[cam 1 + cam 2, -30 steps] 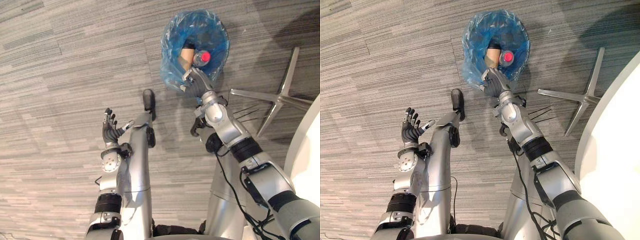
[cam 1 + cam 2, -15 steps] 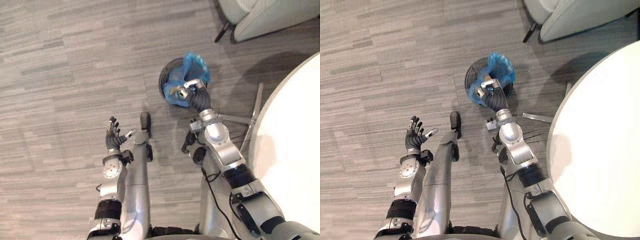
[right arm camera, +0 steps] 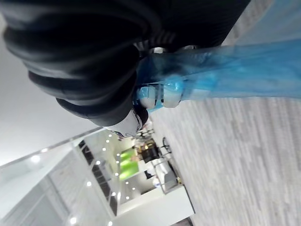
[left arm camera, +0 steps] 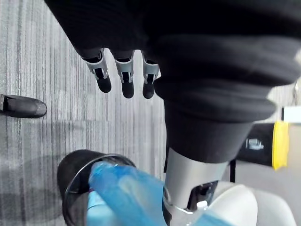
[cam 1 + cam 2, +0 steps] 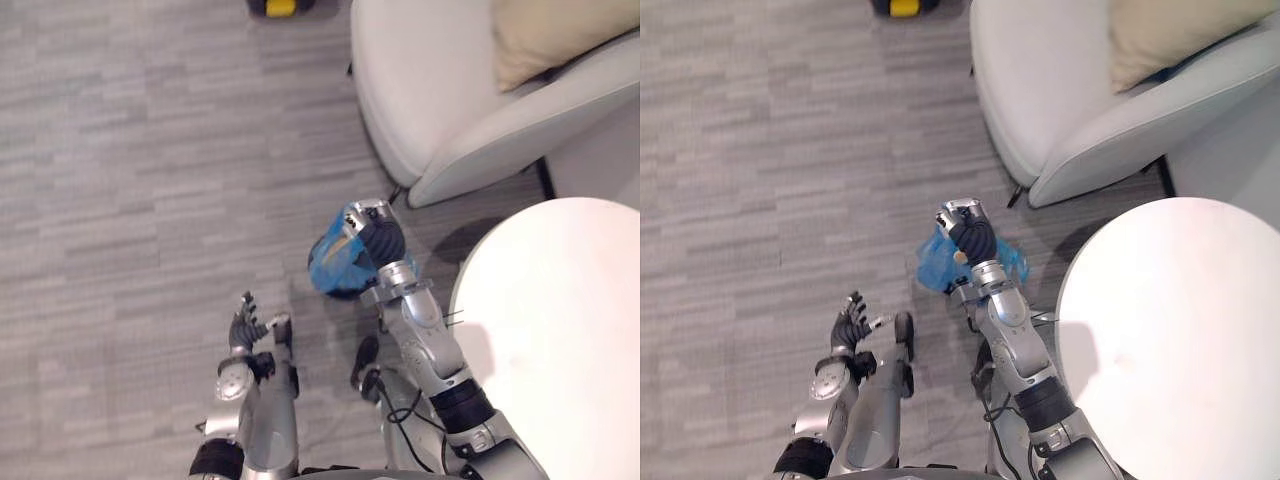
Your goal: Gather rubbish on tea table into small bin, then transfer packed bag to large trash can.
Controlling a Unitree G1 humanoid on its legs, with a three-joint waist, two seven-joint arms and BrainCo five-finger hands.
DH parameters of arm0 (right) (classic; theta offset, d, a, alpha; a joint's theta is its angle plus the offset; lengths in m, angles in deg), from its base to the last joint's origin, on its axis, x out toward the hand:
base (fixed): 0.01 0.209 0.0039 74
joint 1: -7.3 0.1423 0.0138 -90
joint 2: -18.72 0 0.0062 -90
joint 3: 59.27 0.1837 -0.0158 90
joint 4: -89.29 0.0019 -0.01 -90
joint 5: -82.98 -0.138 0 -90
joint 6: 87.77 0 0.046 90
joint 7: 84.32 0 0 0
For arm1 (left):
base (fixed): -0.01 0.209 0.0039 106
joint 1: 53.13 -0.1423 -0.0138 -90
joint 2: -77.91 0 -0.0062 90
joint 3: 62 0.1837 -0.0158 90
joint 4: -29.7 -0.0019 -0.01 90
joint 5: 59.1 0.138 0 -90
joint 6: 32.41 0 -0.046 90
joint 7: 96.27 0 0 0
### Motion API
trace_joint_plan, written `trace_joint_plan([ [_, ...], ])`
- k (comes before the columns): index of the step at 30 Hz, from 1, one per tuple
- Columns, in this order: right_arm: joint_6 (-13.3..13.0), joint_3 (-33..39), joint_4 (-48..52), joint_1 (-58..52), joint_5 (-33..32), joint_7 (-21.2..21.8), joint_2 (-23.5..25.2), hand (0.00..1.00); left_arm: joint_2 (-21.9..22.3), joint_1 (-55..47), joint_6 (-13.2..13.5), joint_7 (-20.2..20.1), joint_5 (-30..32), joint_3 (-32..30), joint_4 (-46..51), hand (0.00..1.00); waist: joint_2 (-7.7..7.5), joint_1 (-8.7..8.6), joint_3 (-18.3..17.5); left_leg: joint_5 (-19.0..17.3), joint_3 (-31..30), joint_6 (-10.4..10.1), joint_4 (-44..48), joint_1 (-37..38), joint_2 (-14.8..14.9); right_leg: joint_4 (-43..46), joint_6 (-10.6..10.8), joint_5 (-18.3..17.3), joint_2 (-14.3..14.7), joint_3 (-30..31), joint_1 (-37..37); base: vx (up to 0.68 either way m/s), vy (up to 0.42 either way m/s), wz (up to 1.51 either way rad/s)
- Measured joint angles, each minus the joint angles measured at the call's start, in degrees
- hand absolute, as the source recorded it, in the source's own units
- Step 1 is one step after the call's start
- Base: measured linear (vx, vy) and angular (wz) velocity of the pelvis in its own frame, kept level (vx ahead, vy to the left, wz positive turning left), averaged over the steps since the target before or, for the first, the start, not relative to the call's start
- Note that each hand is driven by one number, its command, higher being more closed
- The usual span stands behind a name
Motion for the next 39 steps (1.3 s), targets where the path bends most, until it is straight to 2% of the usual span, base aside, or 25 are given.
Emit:
trace_joint_plan([
  [1, 0.0, 0.4, 0.0, -0.4, 0.4, 0.0, -0.3, 1.00, -0.7, -0.2, 0.0, -0.3, 0.5, -0.2, 0.1, 0.00, 0.10, -0.09, 0.0, -0.5, -0.3, 0.7, 0.3, 1.3, 0.2, 3.2, 1.5, -1.1, 0.4, 2.5, 0.9, -0.10, -0.056, 0.56],
  [2, 0.0, 1.4, 0.1, -0.9, 0.7, -0.1, -0.2, 1.00, -1.6, -1.1, 0.1, -1.0, 0.6, -0.4, 1.1, 0.00, 0.12, -0.74, -0.2, -0.8, -2.5, 0.9, 1.2, 2.9, 0.0, 15.9, 2.1, -5.4, -0.3, 5.1, 1.3, -0.11, -0.079, 0.75],
  [4, 0.0, 1.2, 0.1, -1.2, 1.7, 0.0, -0.2, 1.00, -2.2, -3.3, 0.1, -1.2, 1.0, -0.8, 3.0, 0.00, -0.06, -0.82, -1.5, -0.8, -4.6, 0.5, 1.2, 3.7, -0.5, 22.5, 3.2, -6.0, -0.4, 6.6, 2.7, -0.09, -0.131, 0.72],
  [5, 0.0, 0.9, 0.2, -1.2, 2.9, 0.0, 0.0, 1.00, -3.0, -6.4, 0.2, -1.1, 1.2, -1.5, 6.2, 0.00, -0.79, 0.01, -3.7, -0.5, -5.8, -0.1, 1.0, 3.7, -1.3, 22.0, 4.0, -6.1, 0.0, 8.8, 4.4, -0.11, -0.178, 0.48],
  [6, -0.1, 0.7, 0.4, -0.9, 3.8, 0.0, -0.3, 1.00, -2.8, -8.7, 0.2, -1.1, 1.7, -1.8, 8.6, 0.00, 0.33, 0.88, -5.6, 0.2, -7.4, -1.0, -0.9, 3.9, -1.3, 17.2, 3.7, -7.8, 1.4, 8.5, 6.6, -0.10, -0.173, 0.23],
  [8, -0.1, 0.7, 0.7, -0.4, 4.6, -0.1, -0.5, 1.00, -1.9, -11.7, 0.5, -1.1, 1.7, -1.3, 11.6, 0.00, 1.28, 2.79, -7.5, 1.0, -8.9, -0.4, -3.9, 3.5, -1.2, 9.3, 2.0, -9.7, 2.9, 7.9, 8.6, -0.09, -0.132, -0.15],
  [9, -0.2, 0.7, 0.8, 1.1, 4.9, -0.3, -1.0, 1.00, -1.0, -12.9, 1.0, -1.1, 1.7, -0.9, 13.4, 0.00, 2.24, 3.60, -7.8, 4.2, -10.4, -0.3, -4.3, 1.9, -1.0, 4.6, 0.2, -12.3, 3.8, 7.6, 9.8, -0.21, -0.177, 0.16],
  [10, -0.2, 0.9, 0.8, 2.4, 5.0, -0.6, -2.8, 1.00, 0.3, -13.3, 0.9, -1.1, 1.7, -0.4, 14.5, 0.00, 4.56, 2.63, -7.8, 6.6, -13.0, -0.4, -4.3, -0.2, -0.3, 4.2, -0.7, -11.6, 5.1, 5.3, 9.1, -0.25, -0.172, 0.41],
  [12, 0.0, 1.7, 0.7, 3.5, 5.7, -1.8, -6.3, 1.00, 1.3, -14.6, 1.1, -1.2, 1.5, 2.1, 20.4, 0.00, 5.86, 2.60, -8.0, 10.7, -14.3, 0.2, -8.4, -0.6, 0.6, 5.1, -1.6, -11.5, 6.0, 2.0, 7.7, -0.28, -0.134, 0.87],
  [13, 0.1, 2.9, 0.7, 4.3, 6.9, -2.6, -8.1, 1.00, 1.6, -14.4, 1.6, -1.2, 1.3, 3.3, 23.9, 0.00, 6.39, 2.48, -7.9, 6.2, -12.8, 2.0, -11.8, -0.3, 1.6, 3.9, -3.0, -10.5, 5.9, -1.0, 8.0, -0.33, -0.097, 1.35],
  [14, 0.2, 4.8, 0.2, 5.9, 7.3, -3.1, -9.2, 1.00, 1.3, -12.5, 1.6, -1.3, 0.7, 4.2, 25.2, 0.00, 5.15, 1.93, -7.8, -0.9, -8.7, 4.9, -9.3, -3.0, 0.8, 0.5, -3.8, -8.2, 3.5, -3.7, 8.0, -0.27, -0.066, 1.19],
  [15, 0.2, 5.4, -0.6, 7.6, 7.4, -3.1, -9.4, 1.00, 1.3, -11.9, 1.8, -1.3, 0.4, 4.2, 26.3, 0.00, 4.49, 1.50, -7.5, -0.5, -7.0, 5.0, -5.7, -4.0, 0.2, -0.6, -4.0, -7.1, 2.4, -4.3, 7.7, -0.22, -0.059, 0.88],
  [16, 0.5, 6.4, -1.6, 10.5, 7.4, -3.3, -9.4, 1.00, 1.0, -11.8, 2.4, -1.6, 0.4, 4.1, 27.8, 0.00, 4.49, 1.77, -7.5, -0.6, -5.1, 4.9, 2.5, -4.1, -0.3, -2.8, -3.9, -4.8, 1.6, -4.4, 8.0, -0.15, -0.078, 0.30],
  [17, 0.6, 6.5, -1.6, 11.4, 7.4, -3.5, -9.7, 1.00, 0.9, -12.1, 2.7, -2.0, 0.3, 4.1, 28.6, 0.00, 4.77, 1.79, -7.6, -0.9, -4.3, 4.8, 6.5, -3.3, -0.3, -3.7, -4.0, -4.0, 1.4, -4.5, 8.1, -0.16, -0.036, 0.18],
  [18, 0.5, 6.5, -1.6, 12.2, 7.4, -3.8, -10.1, 1.00, 0.7, -12.4, 2.9, -2.3, 0.3, 3.8, 30.0, 0.00, 5.36, 1.74, -7.9, -2.6, -3.9, 3.9, 10.2, -0.6, -0.3, -5.0, -3.9, -3.2, 1.5, -4.7, 8.9, -0.15, 0.031, 0.23],
  [19, 0.5, 6.6, -1.6, 12.9, 7.3, -3.9, -10.6, 1.00, 0.1, -12.0, 4.0, -2.3, 0.3, 3.7, 31.2, 0.00, 5.79, 1.34, -8.2, -6.9, -3.9, 2.0, 8.9, 3.9, -0.2, -6.5, -3.8, -2.1, 1.7, -5.8, 10.0, -0.17, 0.071, 0.25],
  [20, 0.5, 7.2, -1.6, 13.6, 7.2, -3.8, -10.9, 1.00, -0.5, -11.1, 4.7, -2.3, -0.5, 4.2, 32.6, 0.00, 5.98, 1.19, -8.3, -8.1, -3.8, 0.8, 4.0, 7.0, -0.3, -8.2, -3.6, -0.8, 2.3, -6.0, 10.4, -0.14, 0.072, 0.23],
  [21, 0.5, 7.7, -1.6, 13.7, 7.2, -3.8, -11.0, 1.00, -0.8, -10.5, 5.0, -2.4, -0.5, 4.5, 33.0, 0.00, 5.80, 1.13, -8.2, -7.5, -3.7, -0.1, 1.1, 8.2, -0.4, -9.3, -3.3, 0.0, 2.4, -6.1, 10.7, -0.14, 0.065, 0.09],
  [23, 0.7, 8.5, -1.6, 13.6, 6.9, -3.4, -10.7, 1.00, -1.4, -9.4, 5.0, -2.3, -0.6, 5.5, 34.6, 0.00, 4.90, 0.37, -9.3, -1.6, -2.9, 0.3, -9.6, 11.5, -2.0, -14.9, -2.2, 3.7, 2.3, -6.0, 11.8, -0.10, 0.065, 0.08],
  [26, 0.7, 8.9, -1.6, 13.4, 6.0, -2.5, -10.4, 1.00, -1.9, -8.6, 5.1, -2.4, -0.4, 7.0, 35.3, 0.00, 5.20, 0.07, -9.8, 2.1, -2.8, 1.1, -16.1, 14.3, -3.0, -18.3, -1.4, 6.1, 2.3, -5.9, 13.0, -0.07, 0.096, 0.00],
  [31, 1.2, 8.7, -1.5, 12.6, 3.6, 0.0, -10.1, 1.00, -2.3, -5.0, 5.1, -2.3, 1.2, 9.9, 35.2, 0.00, 4.94, -0.03, -11.1, 2.9, -2.7, 1.8, -16.4, 15.8, -4.2, -21.2, -0.5, 8.3, 2.1, -5.5, 15.6, -0.01, 0.079, -0.01],
  [37, 1.4, 5.4, 2.6, 11.8, -0.2, 1.8, -9.0, 1.00, -2.7, -0.5, 4.0, -2.4, 3.3, 13.6, 28.4, 0.00, 4.70, -0.18, -13.5, 2.9, -1.1, 1.8, -16.5, 16.9, -4.4, -23.5, -0.4, 10.0, 2.5, -3.7, 16.7, -0.01, 0.037, -0.16],
  [39, 1.4, 3.6, 3.7, 11.9, -1.0, 2.6, -8.3, 1.00, -2.7, 0.4, 3.5, -2.4, 4.6, 15.2, 25.9, 0.00, 4.56, -1.32, -13.6, 2.9, -1.1, 1.8, -16.8, 17.8, -4.3, -24.1, -0.4, 10.2, 2.6, -3.6, 17.8, -0.03, 0.019, -0.05],
])
